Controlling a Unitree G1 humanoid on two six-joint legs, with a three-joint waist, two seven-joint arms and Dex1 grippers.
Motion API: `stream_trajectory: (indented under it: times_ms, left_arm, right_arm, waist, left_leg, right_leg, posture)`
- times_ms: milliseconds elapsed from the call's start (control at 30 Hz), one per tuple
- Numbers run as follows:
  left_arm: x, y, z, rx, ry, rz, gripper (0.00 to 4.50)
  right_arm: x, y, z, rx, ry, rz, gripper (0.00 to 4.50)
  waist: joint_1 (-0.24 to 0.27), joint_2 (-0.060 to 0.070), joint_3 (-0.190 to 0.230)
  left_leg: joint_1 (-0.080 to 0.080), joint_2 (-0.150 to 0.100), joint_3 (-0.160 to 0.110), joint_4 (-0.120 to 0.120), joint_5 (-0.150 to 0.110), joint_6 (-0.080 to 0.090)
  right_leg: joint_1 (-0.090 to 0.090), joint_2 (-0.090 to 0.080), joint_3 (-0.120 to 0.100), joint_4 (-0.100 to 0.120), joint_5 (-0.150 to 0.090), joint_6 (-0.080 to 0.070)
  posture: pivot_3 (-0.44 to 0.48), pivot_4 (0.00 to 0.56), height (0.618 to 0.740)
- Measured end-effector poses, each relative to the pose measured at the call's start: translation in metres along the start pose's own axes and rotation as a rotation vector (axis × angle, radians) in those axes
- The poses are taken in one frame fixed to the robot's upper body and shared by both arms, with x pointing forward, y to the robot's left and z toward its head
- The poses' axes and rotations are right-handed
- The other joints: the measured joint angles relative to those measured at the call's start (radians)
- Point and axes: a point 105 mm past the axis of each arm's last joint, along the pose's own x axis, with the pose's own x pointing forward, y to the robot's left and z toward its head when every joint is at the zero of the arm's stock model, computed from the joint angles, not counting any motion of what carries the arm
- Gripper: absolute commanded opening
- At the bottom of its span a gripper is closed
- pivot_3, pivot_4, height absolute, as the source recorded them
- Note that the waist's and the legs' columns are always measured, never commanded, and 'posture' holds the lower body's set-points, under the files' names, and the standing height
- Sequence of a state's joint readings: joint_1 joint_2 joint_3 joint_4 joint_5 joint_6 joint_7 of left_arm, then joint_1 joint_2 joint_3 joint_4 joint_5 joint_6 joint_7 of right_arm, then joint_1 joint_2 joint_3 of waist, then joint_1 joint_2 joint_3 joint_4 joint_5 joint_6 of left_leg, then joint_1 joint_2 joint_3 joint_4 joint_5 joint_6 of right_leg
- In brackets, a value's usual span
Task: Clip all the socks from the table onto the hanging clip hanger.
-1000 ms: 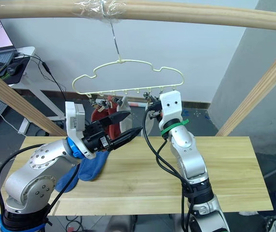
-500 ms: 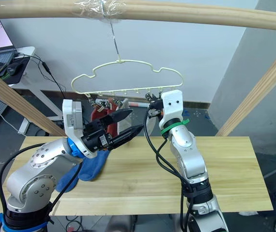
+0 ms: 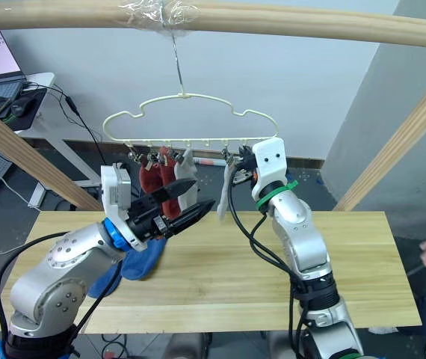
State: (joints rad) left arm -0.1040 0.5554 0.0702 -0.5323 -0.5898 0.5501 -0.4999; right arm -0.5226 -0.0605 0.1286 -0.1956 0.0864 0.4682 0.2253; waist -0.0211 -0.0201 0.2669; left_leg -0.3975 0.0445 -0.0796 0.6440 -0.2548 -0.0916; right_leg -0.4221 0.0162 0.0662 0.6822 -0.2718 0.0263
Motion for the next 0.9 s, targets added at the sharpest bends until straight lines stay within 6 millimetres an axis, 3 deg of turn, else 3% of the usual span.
stream_trajectory:
  times_ms: [67, 167, 300, 500, 733, 900]
  left_arm:
    - [-0.008, 0.022, -0.029, 0.013, 0.095, 0.134, 3.73]
    - [-0.022, 0.05, -0.067, -0.001, 0.221, 0.285, 4.44]
    - [-0.042, 0.084, -0.109, 0.015, 0.366, 0.435, 4.48]
    - [-0.037, 0.102, -0.129, 0.015, 0.401, 0.48, 4.48]
    - [-0.029, 0.091, -0.16, -0.114, 0.467, 0.38, 4.48]
    - [-0.03, 0.095, -0.164, -0.038, 0.517, 0.354, 4.48]
  right_arm:
    - [-0.003, -0.007, 0.002, -0.007, 0.012, 0.011, 0.01]
    - [-0.006, -0.014, 0.004, -0.02, 0.032, 0.029, 0.0]
    - [-0.008, -0.014, 0.003, -0.018, 0.052, 0.035, 0.0]
    - [-0.011, -0.009, 0.001, -0.008, 0.067, 0.046, 0.0]
    - [-0.013, -0.01, 0.002, -0.015, 0.072, 0.042, 0.0]
    - [-0.013, -0.01, 0.002, -0.014, 0.077, 0.038, 0.0]
  waist:
    - [0.001, 0.0, 0.0]
    - [0.007, 0.0, 0.0]
    - [0.017, 0.0, 0.0]
    - [0.025, -0.002, -0.001]
    - [0.02, -0.002, -0.002]
    - [0.019, -0.002, -0.003]
  left_leg:
    - [0.0, 0.0, 0.0, 0.0, 0.0, 0.0]
    - [-0.001, 0.0, 0.0, 0.001, 0.0, 0.0]
    - [-0.001, 0.0, 0.0, 0.0, 0.0, 0.0]
    - [-0.001, -0.001, 0.0, 0.001, 0.0, 0.0]
    - [-0.001, 0.0, -0.001, 0.001, 0.0, 0.0]
    - [0.0, -0.001, -0.001, 0.001, 0.0, 0.0]
  right_leg:
    - [0.0, 0.0, 0.0, 0.0, 0.0, 0.0]
    - [0.0, 0.0, 0.0, -0.001, 0.0, 0.0]
    - [0.0, 0.0, -0.001, -0.001, 0.0, 0.0]
    - [0.0, -0.001, -0.001, -0.001, 0.0, 0.0]
    - [0.0, -0.001, -0.002, 0.0, 0.0, 0.0]
    - [0.001, -0.001, -0.002, 0.0, 0.0, 0.0]
  posture:
    - [0.096, 0.237, 0.74]
    - [0.096, 0.237, 0.74]
    - [0.094, 0.232, 0.74]
    - [0.081, 0.229, 0.74]
    - [0.065, 0.234, 0.74]
    - [0.061, 0.24, 0.74]
